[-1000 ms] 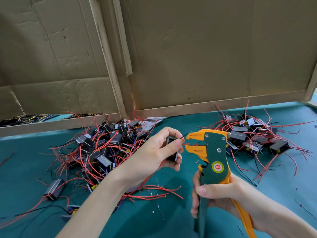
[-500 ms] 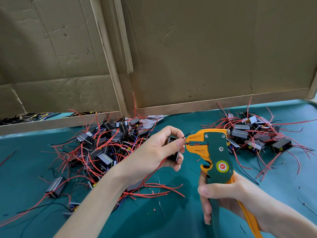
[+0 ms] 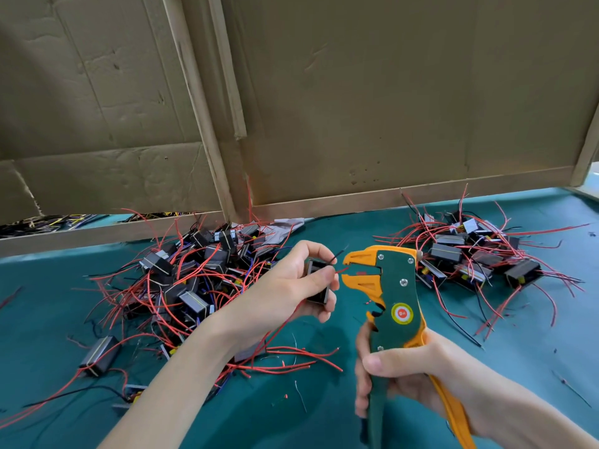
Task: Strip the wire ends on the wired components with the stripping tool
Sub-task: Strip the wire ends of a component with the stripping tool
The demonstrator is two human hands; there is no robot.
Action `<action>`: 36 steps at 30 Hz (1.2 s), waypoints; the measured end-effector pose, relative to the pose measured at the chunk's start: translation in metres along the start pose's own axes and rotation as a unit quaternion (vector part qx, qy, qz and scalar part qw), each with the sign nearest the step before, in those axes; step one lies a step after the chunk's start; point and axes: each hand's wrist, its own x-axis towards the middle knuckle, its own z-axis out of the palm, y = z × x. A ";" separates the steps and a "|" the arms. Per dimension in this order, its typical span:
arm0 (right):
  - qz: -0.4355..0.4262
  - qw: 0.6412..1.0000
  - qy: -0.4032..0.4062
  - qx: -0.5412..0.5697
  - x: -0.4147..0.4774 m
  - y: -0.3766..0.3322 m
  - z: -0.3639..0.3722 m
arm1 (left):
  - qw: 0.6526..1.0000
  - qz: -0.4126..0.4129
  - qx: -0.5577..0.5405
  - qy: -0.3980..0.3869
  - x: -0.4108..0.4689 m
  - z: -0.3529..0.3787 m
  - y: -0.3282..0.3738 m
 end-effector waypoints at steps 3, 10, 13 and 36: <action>0.000 1.000 -0.007 -0.003 -0.001 -0.002 -0.001 | 1.000 -0.005 -0.013 -0.012 -0.002 0.000 0.003; 0.001 1.000 -0.020 -0.018 -0.002 -0.004 -0.002 | 0.997 -0.012 -0.058 -0.040 -0.004 -0.001 0.007; 0.003 0.999 -0.026 -0.018 -0.003 -0.005 -0.002 | 0.996 -0.016 -0.073 -0.052 -0.004 -0.003 0.006; -0.066 0.993 0.085 0.041 -0.003 -0.017 -0.023 | 0.997 0.077 -0.006 -0.020 -0.015 0.020 0.037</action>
